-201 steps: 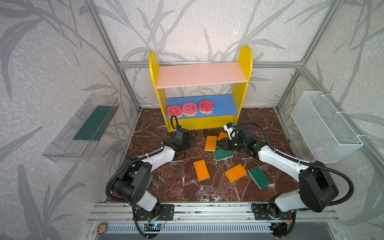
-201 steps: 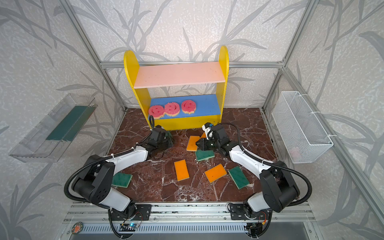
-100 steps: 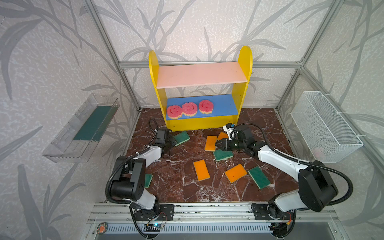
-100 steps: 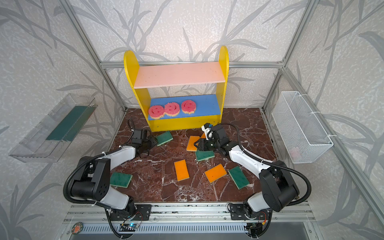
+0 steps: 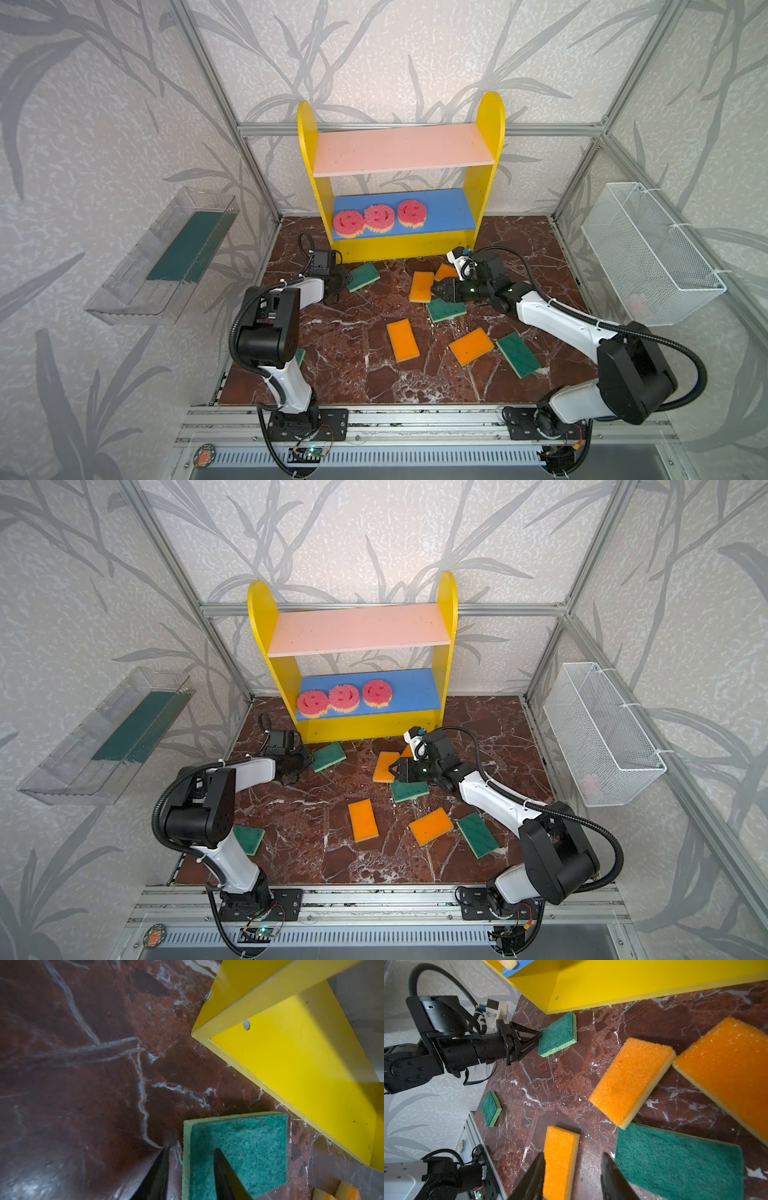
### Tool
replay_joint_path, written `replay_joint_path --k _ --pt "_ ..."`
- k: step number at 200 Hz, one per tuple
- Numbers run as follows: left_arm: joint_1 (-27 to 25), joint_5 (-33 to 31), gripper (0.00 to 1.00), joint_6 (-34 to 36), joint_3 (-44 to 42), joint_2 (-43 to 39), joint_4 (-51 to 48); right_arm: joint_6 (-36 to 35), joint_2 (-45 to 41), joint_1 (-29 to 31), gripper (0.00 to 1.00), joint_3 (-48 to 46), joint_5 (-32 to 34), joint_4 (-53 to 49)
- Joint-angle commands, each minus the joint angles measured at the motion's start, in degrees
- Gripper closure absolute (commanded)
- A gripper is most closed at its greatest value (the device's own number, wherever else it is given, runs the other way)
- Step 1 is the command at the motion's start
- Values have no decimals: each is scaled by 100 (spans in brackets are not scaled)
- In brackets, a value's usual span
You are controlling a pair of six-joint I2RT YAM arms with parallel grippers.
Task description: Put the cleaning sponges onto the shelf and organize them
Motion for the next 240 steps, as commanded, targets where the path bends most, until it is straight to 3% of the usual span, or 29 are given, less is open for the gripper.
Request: replay_joint_path --k 1,113,150,174,191,205,240 --pt "1 52 66 65 38 9 -116 -77 -138 -30 56 -25 0 -70" --pt "-658 -195 94 -124 -911 -689 190 -50 -7 -50 56 37 -4 -39" --pt "-1337 -456 95 -421 -1366 -1048 383 12 38 -47 56 18 -104 34" --pt "-1921 -694 88 -672 -1550 -1331 411 60 138 -45 55 35 -199 51" --pt "-2240 -808 66 -771 -1611 -1508 350 115 280 -37 54 86 -328 62" --pt "-2309 -838 55 -797 -1687 -1721 299 143 402 18 53 157 -384 40" --pt "-2301 -1316 48 -421 -1670 -2507 -228 59 738 338 57 415 -324 -185"
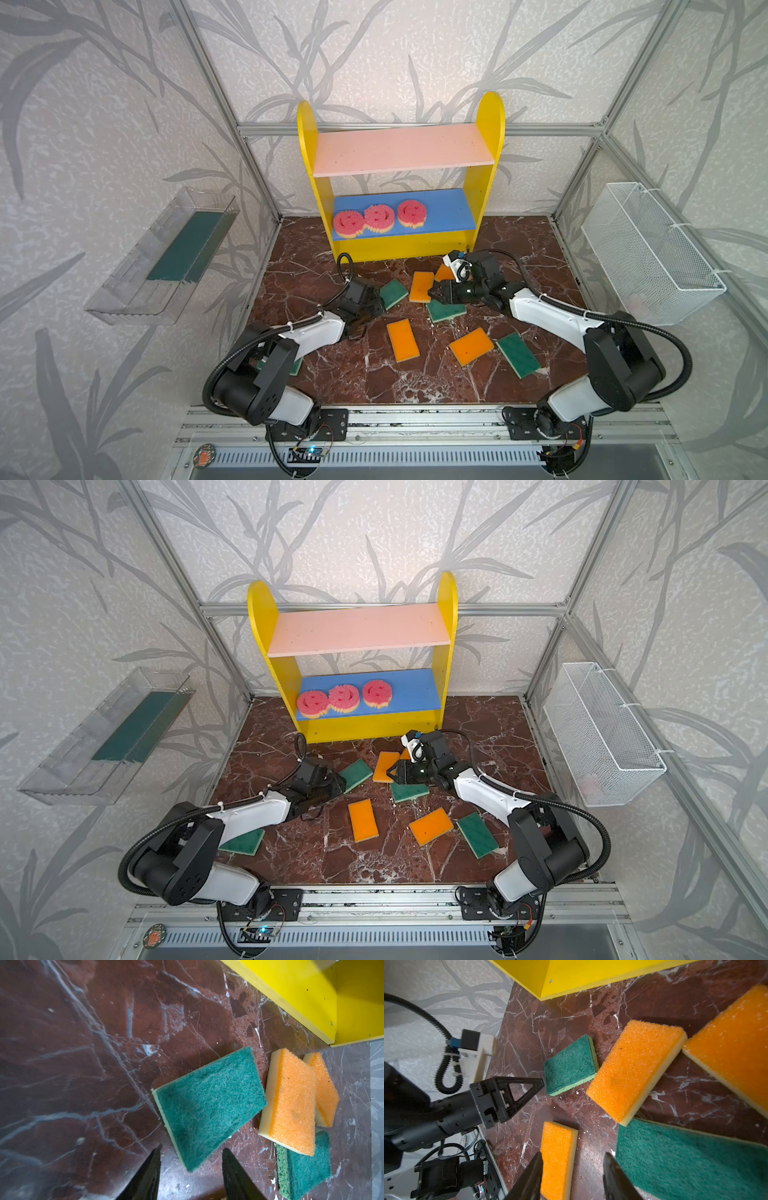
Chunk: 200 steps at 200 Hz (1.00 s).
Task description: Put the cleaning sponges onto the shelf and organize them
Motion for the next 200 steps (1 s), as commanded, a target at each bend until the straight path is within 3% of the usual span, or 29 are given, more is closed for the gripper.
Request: replay_joint_path --k 1,14,28,47,134,200 --pt "20 -603 48 206 18 -529 -367 -37 235 246 58 315 -88 -175" --pt "145 -678 55 374 105 -693 -485 -60 436 396 71 453 -18 -251" --pt "421 -464 78 474 252 -665 -532 2 652 517 82 598 52 -251" --pt "819 128 100 526 501 -319 -406 178 856 638 92 714 166 -53" --pt "1213 814 100 739 1452 1536 -183 443 2156 971 96 1372 375 -21" --pt "1172 964 100 766 1112 1689 138 291 2938 956 96 2171 491 -409"
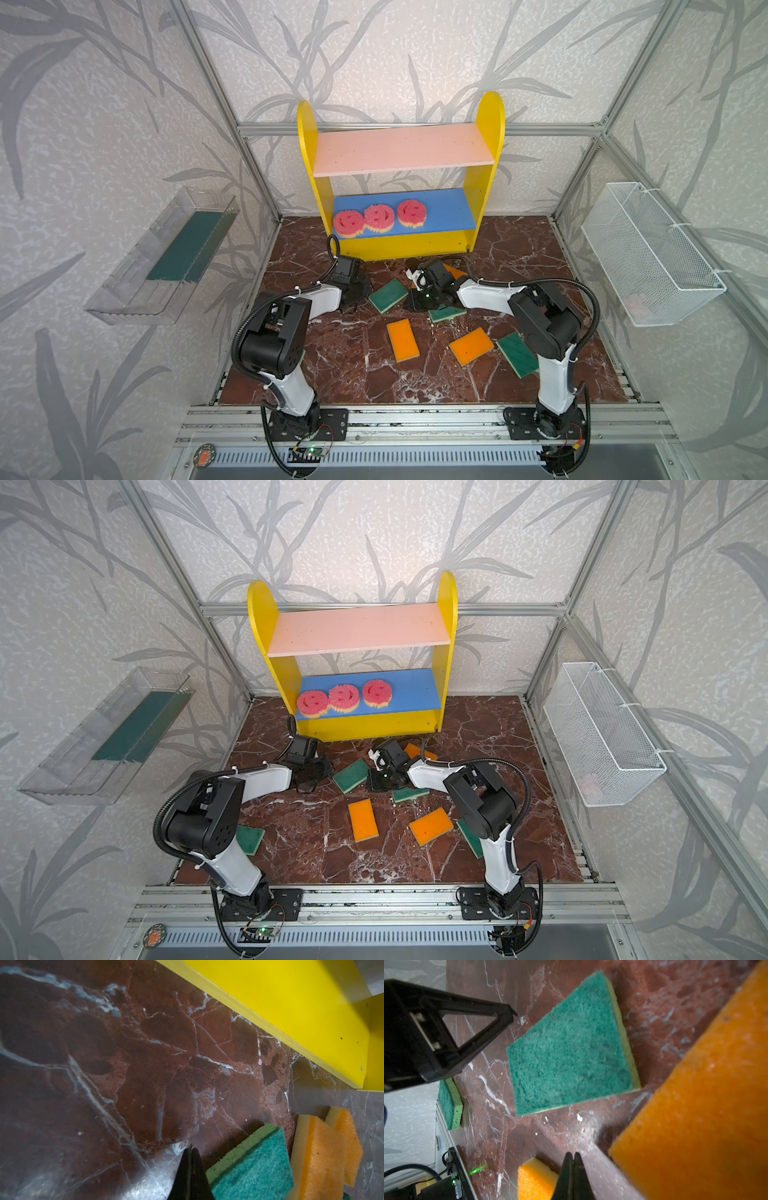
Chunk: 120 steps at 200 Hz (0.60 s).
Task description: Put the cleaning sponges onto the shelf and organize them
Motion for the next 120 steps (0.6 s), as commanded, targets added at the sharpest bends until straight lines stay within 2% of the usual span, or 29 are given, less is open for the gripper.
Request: replay_joint_path --k 1,67,120 --pt "-26 98 100 40 -231 5 216 -76 274 9 96 365 95 -240" --pt "-341 144 100 -156 -1052 -187 768 -141 889 -91 95 1352 56 -719" --pt "-853 -49 100 -316 -1357 -657 765 -253 1265 -153 93 2048 23 -1109"
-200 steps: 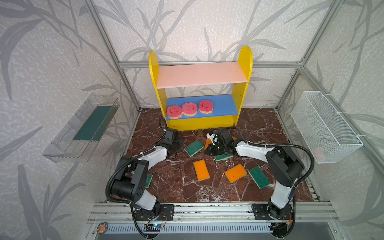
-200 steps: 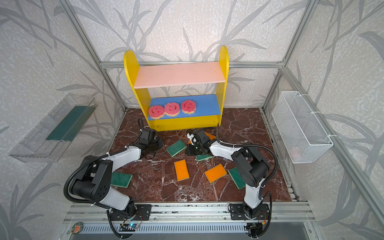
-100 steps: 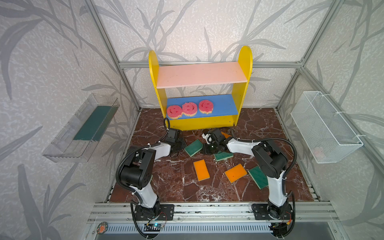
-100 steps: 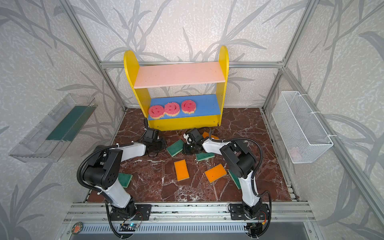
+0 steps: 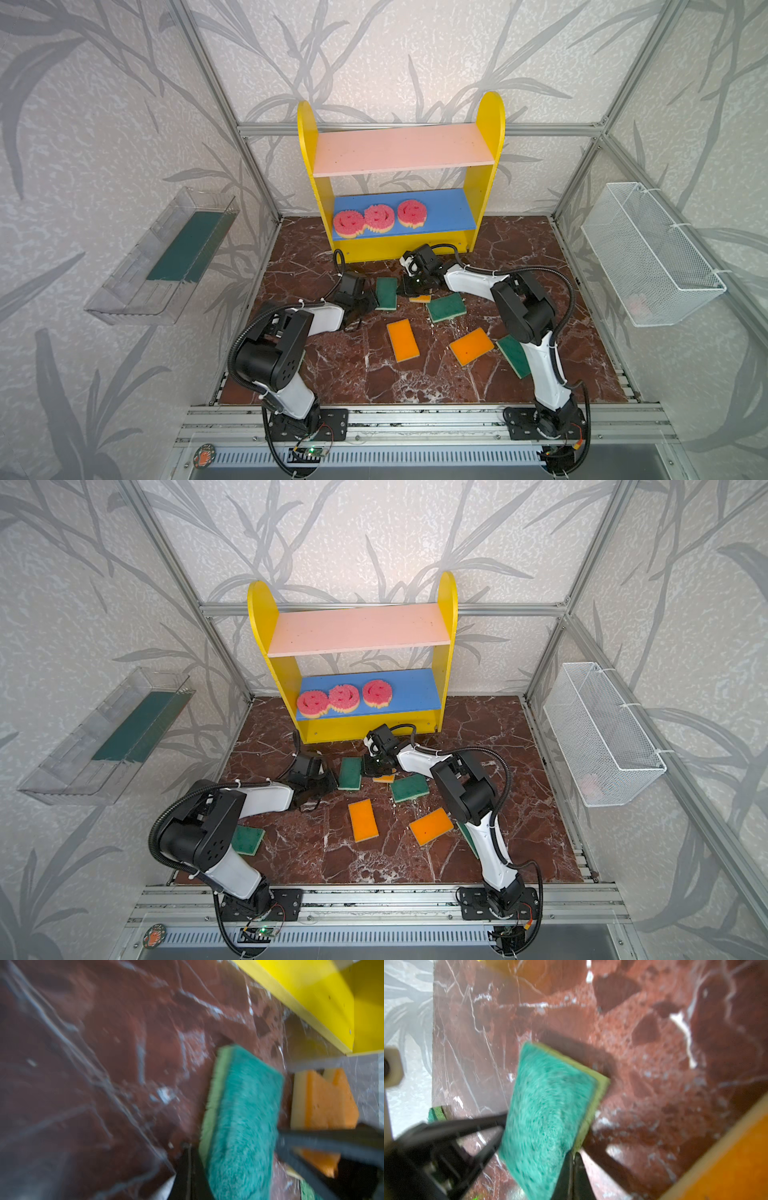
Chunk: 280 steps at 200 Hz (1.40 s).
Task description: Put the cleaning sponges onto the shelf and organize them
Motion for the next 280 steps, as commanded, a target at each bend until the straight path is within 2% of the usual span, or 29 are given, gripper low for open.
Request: replay_joint_path --k 1,56,76,95,114,121,131,144,165,194,224,280 --pt "-212 -63 100 -143 -162 -182 -239 -126 185 17 93 304 -69 -317" --pt "-214 -301 100 2 -173 -566 -640 -257 -189 -216 86 17 -207 -235" --pt "-206 -375 100 74 -142 -872 -893 -489 -538 -315 78 -137 -245 -283" --pt "-212 -508 100 197 -113 -1337 -1281 -789 -895 -397 66 -311 -320 -349" --pt "-229 -639 74 367 -142 -1869 -1721 -1131 -1098 -453 59 -431 -499 -501" --pt "-224 -670 53 408 -190 -2062 -1842 -1281 -1125 -463 57 -449 -561 -591" --pt "-237 -689 32 458 -278 -2350 -1993 -1473 -1149 -464 55 -465 -625 -686" --pt "-240 -700 20 479 -417 -2663 -2159 -1563 -1158 -457 53 -521 -784 -658" --pt "-249 -653 18 450 -647 -3120 -2352 -1614 -1107 -393 51 -500 -862 -639" --pt "-249 -618 17 426 -893 -3607 -2569 -1806 -912 -220 51 -264 -618 -931" --pt "-214 -875 17 488 -1163 -3959 -2625 -1762 -710 -163 50 -182 -534 -947" --pt "-201 -856 17 542 -1306 -3922 -2558 -1667 -96 -115 53 284 -439 -1199"
